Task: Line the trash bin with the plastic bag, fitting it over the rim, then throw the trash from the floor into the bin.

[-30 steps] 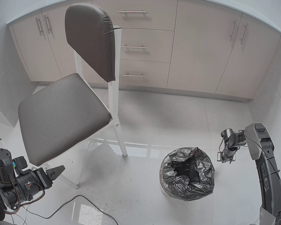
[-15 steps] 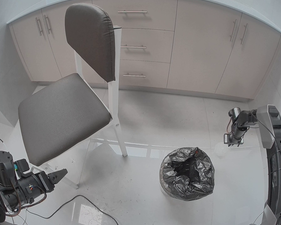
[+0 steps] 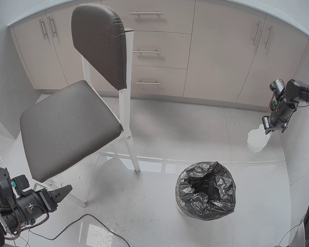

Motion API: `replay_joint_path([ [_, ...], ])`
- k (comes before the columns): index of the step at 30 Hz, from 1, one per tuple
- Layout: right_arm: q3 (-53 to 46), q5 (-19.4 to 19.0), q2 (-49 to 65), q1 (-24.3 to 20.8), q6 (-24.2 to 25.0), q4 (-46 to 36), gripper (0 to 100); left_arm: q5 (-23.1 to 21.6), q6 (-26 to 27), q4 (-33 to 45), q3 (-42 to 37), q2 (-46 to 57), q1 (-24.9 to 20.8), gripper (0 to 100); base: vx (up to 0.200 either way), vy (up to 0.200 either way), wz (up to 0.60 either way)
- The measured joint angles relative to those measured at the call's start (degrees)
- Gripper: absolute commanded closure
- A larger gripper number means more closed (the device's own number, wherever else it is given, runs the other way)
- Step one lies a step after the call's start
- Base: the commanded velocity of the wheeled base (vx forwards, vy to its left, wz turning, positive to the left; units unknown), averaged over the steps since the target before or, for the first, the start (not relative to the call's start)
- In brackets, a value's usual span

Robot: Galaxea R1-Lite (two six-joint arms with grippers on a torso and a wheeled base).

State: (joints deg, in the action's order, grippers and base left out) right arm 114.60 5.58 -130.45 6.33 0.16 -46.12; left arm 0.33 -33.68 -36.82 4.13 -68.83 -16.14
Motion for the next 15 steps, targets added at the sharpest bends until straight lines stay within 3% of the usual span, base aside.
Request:
replay_joint_path([
  [9, 0.00, -4.79, 13.08, -4.73, -4.14, -11.41, 100, -0.62, 0.00, 0.09, -0.72, 1.83, -0.39, 0, 0.000, 0.000, 0.00],
  [15, 0.00, -6.60, 17.99, -10.35, -5.95, -13.14, 100, -0.77, 0.07, 0.09, -1.33, 2.44, -0.54, 0, 0.000, 0.000, 0.00],
])
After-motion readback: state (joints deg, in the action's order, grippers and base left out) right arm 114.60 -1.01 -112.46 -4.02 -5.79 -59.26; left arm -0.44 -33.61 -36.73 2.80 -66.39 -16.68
